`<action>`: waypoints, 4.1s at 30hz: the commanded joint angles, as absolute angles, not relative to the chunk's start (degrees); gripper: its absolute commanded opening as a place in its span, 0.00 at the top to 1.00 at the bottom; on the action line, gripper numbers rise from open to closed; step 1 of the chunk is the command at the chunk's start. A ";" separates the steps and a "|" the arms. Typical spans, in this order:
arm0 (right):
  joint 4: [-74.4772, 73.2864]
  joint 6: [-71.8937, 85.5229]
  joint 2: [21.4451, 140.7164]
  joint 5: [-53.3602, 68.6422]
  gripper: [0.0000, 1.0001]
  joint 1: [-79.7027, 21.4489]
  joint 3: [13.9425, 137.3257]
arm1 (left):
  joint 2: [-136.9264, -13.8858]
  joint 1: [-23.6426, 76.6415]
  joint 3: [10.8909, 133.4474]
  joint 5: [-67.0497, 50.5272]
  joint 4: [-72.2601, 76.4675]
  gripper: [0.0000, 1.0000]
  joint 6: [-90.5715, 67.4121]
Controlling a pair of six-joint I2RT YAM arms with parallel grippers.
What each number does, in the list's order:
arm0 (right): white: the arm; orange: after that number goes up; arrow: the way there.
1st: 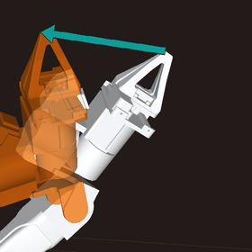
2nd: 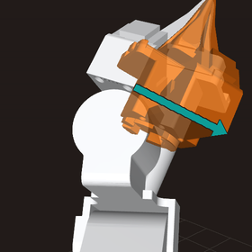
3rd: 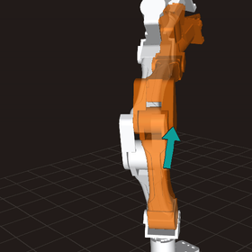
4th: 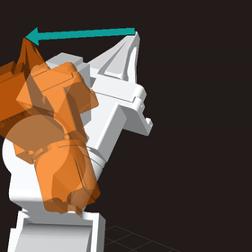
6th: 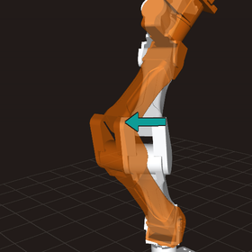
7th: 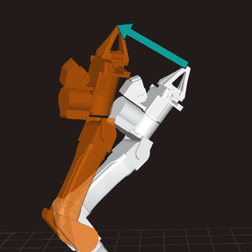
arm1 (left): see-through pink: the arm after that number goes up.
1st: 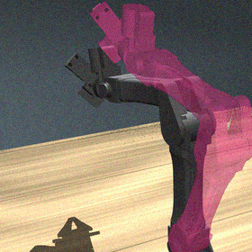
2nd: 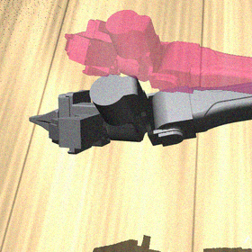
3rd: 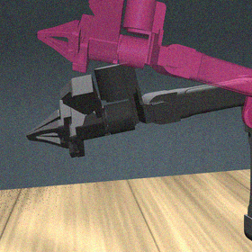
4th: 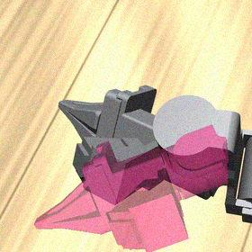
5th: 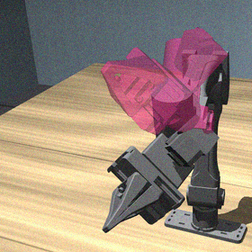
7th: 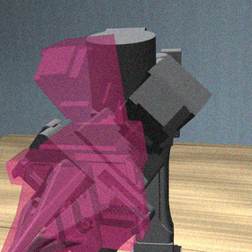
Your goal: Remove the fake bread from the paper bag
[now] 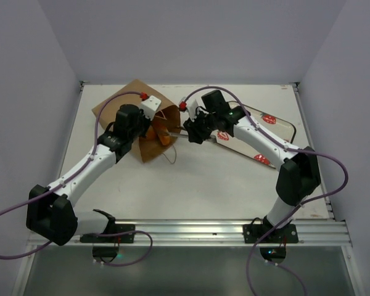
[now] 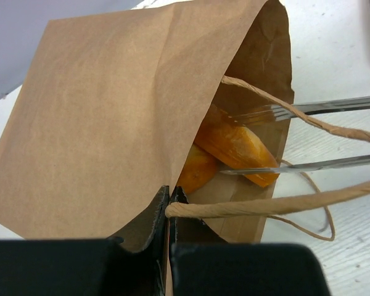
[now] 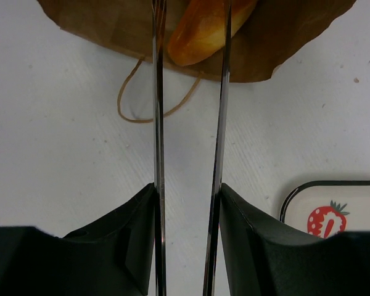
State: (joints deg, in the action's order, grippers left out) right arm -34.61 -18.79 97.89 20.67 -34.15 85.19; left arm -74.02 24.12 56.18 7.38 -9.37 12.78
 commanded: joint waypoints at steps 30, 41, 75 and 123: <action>-31.99 -11.52 103.53 4.75 0.51 -35.86 82.70 | -78.66 23.82 64.69 -3.52 -5.27 1.00 -6.59; -36.29 -5.36 105.64 3.78 0.49 -35.95 86.66 | -78.31 23.73 64.07 -3.95 -4.39 1.00 -6.68; -38.94 -2.46 104.32 2.90 0.47 -37.44 88.94 | -76.03 23.73 62.23 -4.39 -4.22 1.00 -5.63; -61.43 -28.56 67.33 12.39 1.00 -19.60 77.87 | -88.77 16.35 77.17 -1.23 3.34 1.00 -16.79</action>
